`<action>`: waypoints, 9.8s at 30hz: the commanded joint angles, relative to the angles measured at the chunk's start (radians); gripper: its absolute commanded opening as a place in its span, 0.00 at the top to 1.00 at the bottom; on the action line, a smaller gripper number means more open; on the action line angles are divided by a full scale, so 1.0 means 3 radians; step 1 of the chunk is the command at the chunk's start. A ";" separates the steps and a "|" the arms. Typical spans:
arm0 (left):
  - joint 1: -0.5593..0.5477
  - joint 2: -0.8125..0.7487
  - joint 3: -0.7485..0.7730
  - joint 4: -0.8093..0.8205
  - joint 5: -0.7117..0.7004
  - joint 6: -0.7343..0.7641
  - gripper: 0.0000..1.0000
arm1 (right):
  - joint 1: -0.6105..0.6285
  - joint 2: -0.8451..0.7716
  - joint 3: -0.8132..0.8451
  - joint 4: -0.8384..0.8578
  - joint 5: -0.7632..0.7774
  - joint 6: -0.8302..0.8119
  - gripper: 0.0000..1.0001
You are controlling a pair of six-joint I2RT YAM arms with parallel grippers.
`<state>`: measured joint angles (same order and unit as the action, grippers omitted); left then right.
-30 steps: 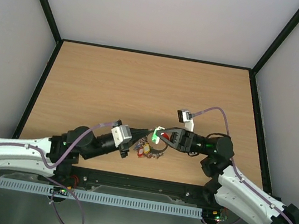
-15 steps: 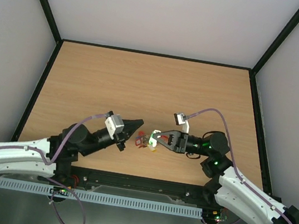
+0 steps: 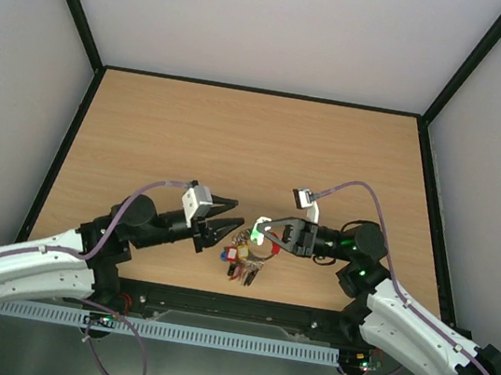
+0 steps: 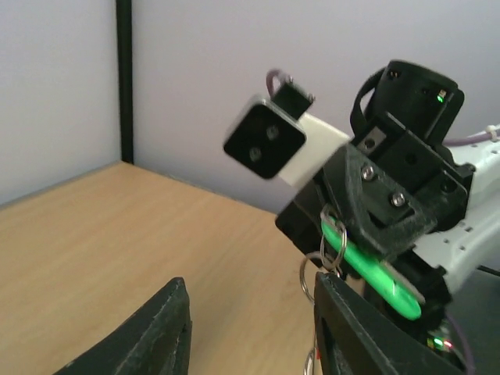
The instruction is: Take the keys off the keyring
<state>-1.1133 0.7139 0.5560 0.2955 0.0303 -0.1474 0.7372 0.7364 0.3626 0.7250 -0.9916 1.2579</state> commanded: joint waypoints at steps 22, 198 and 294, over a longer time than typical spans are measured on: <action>-0.0056 0.0496 0.0462 -0.0136 0.0283 0.0258 0.50 | -0.0001 -0.0040 0.0121 0.0711 0.0052 0.0287 0.98; 0.0659 0.0143 -0.0158 0.1536 0.1362 -0.1742 0.34 | 0.0451 0.0008 0.1031 -0.1391 0.0653 -0.1996 0.98; 0.1988 -0.0570 -0.0371 -0.1481 -0.0313 -0.1539 0.98 | -0.0055 0.0075 -0.0801 -0.2456 0.3766 -0.1224 0.80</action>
<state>-0.5846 0.5484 0.4599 -0.1299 -0.0643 -0.5728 0.7258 0.7723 0.1379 -0.0360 0.0456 0.8776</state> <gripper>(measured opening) 0.028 0.102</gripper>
